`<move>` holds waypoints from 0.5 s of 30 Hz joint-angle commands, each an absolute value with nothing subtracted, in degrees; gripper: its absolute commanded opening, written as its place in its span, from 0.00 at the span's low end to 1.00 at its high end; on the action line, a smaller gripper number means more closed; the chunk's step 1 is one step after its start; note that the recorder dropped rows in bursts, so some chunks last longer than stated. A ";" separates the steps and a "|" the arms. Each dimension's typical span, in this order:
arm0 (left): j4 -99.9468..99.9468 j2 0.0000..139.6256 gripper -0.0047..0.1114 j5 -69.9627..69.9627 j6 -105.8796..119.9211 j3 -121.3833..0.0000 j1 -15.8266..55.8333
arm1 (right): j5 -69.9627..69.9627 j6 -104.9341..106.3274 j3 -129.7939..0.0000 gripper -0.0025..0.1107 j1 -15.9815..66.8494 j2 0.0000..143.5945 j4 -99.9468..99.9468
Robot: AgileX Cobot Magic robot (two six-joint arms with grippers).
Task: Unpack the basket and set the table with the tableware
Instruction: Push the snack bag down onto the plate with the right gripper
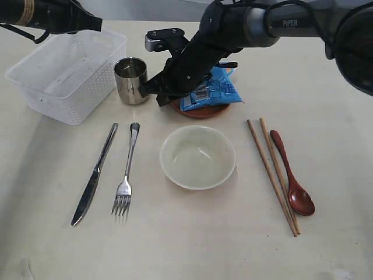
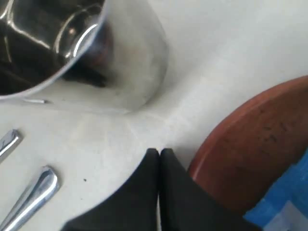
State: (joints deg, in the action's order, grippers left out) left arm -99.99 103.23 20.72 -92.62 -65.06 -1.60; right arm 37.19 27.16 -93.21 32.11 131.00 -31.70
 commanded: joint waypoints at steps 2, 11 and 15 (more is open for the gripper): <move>-99.95 102.65 0.04 20.43 -93.16 -65.35 -1.42 | 36.10 23.02 -93.23 0.02 32.06 130.96 -26.77; -99.95 102.65 0.04 20.43 -93.16 -65.35 -1.42 | 35.92 19.99 -93.23 0.02 31.01 130.96 -25.07; -99.95 102.65 0.04 20.71 -92.94 -65.35 -1.42 | 35.92 18.78 -93.23 0.02 28.84 130.96 -25.07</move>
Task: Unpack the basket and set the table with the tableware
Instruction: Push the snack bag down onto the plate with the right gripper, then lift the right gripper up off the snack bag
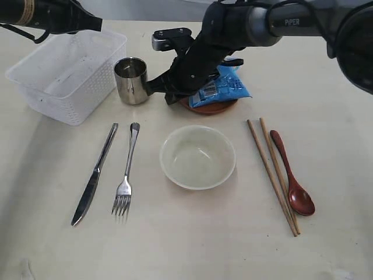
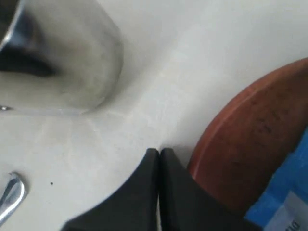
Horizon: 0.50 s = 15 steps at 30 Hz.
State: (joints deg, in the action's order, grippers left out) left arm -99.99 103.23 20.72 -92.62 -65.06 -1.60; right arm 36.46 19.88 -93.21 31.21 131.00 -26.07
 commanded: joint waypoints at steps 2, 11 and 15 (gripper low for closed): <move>-99.95 102.65 0.04 20.71 -92.94 -65.35 -1.42 | 35.92 18.00 -93.23 0.02 27.50 130.96 -25.07; -99.95 102.65 0.04 20.59 -93.01 -65.35 -1.42 | 36.75 15.38 -93.23 0.02 23.66 130.96 -24.97; -99.95 102.65 0.04 20.59 -93.01 -65.35 -1.42 | 37.71 14.73 -93.23 0.02 23.43 130.96 -24.82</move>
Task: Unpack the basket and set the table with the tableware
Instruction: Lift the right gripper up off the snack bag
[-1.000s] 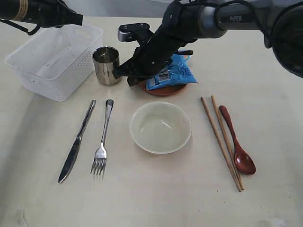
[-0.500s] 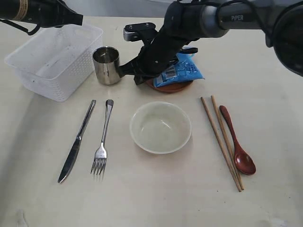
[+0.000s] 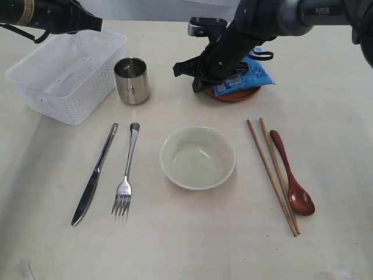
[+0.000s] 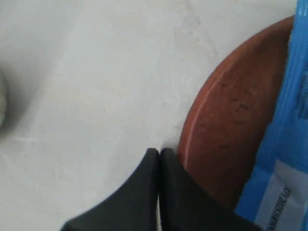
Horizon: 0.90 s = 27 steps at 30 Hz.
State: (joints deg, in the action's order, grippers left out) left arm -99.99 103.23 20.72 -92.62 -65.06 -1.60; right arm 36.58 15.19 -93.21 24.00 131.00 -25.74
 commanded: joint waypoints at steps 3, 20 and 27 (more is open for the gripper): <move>-99.95 102.65 0.04 20.59 -93.01 -65.35 -1.42 | 38.72 14.73 -93.23 0.02 23.43 130.96 -23.58; -99.95 102.65 0.04 20.59 -93.16 -65.35 -1.42 | 38.45 13.58 -93.23 0.02 22.70 121.31 -12.67; -99.95 102.65 0.04 20.59 -93.16 -65.35 -1.42 | 22.67 13.27 -93.23 0.02 17.39 125.13 -12.55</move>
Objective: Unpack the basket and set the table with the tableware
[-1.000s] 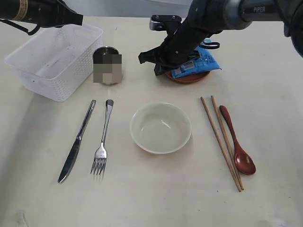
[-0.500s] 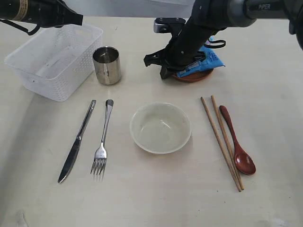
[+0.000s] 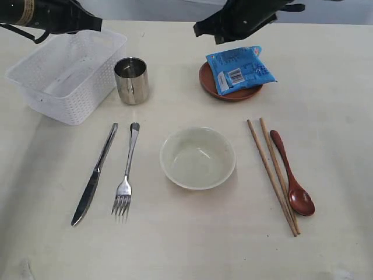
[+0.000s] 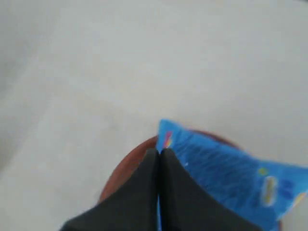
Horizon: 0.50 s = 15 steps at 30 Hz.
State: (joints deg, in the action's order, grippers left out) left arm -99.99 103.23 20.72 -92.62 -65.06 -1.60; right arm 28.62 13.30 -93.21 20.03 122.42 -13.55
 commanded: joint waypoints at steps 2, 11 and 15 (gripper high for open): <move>-99.95 102.65 0.04 20.59 -93.16 -65.35 -1.42 | 21.14 13.78 -93.23 0.02 16.74 126.81 -12.55; -99.95 102.65 0.04 20.59 -93.16 -65.35 -1.42 | 7.63 15.61 -93.23 0.02 16.74 130.88 -13.72; -99.95 102.65 0.04 20.59 -93.16 -65.35 -1.42 | 7.04 15.61 -93.23 0.02 16.74 132.06 -14.11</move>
State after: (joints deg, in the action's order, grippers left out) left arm -99.99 103.23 20.72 -92.70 -65.06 -1.60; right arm 8.01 15.08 -93.21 16.85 131.18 -13.91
